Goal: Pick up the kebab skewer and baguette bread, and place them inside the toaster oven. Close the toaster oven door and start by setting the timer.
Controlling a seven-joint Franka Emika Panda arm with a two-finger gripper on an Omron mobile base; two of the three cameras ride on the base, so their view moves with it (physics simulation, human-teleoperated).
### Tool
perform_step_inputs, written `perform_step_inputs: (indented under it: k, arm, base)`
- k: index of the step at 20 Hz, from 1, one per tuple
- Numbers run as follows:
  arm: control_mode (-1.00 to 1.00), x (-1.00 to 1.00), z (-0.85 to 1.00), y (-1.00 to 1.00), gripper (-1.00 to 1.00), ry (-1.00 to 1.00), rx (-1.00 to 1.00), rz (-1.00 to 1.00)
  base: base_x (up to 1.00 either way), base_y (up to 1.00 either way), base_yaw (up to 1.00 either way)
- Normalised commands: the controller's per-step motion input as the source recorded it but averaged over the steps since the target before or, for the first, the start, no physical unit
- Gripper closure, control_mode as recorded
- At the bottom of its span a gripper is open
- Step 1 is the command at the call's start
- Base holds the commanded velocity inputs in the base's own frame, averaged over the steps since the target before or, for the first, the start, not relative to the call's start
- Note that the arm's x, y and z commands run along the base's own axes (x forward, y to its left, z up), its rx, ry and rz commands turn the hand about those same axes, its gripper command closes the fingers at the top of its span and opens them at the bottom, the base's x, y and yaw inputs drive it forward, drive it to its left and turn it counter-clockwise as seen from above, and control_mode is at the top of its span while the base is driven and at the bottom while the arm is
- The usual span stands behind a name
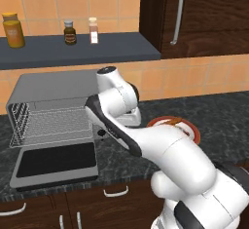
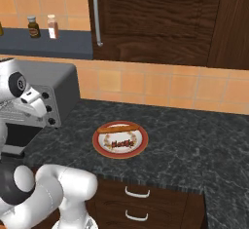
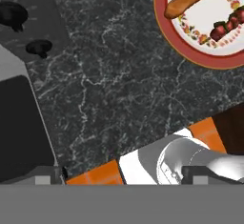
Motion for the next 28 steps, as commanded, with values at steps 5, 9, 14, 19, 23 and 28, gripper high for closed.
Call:
perform_step_inputs:
  k: [5,9,14,19,23,28]
  arm:
    - [-1.0,0.06,0.0,-0.9,-1.0,0.16,0.02,-0.16]
    - [-1.0,0.33,0.0,-0.67,-1.0,0.17,0.04,-0.24]
    - [-1.0,0.56,-0.06,-0.49,-1.0,0.17,0.05,-0.38]
    - [-1.0,0.45,-0.3,-0.9,-1.0,0.07,0.05,-0.31]
    - [-1.0,0.51,-0.33,-0.7,-1.0,0.0,0.0,-0.12]
    - [-1.0,0.34,-0.36,-0.53,-1.0,0.0,0.0,-0.01]
  base:
    - [0.0,0.0,0.0]
    - [0.0,0.0,0.0]
    - [0.0,0.0,0.0]
    - [0.0,0.0,0.0]
    - [0.0,0.0,0.0]
    - [0.0,0.0,0.0]
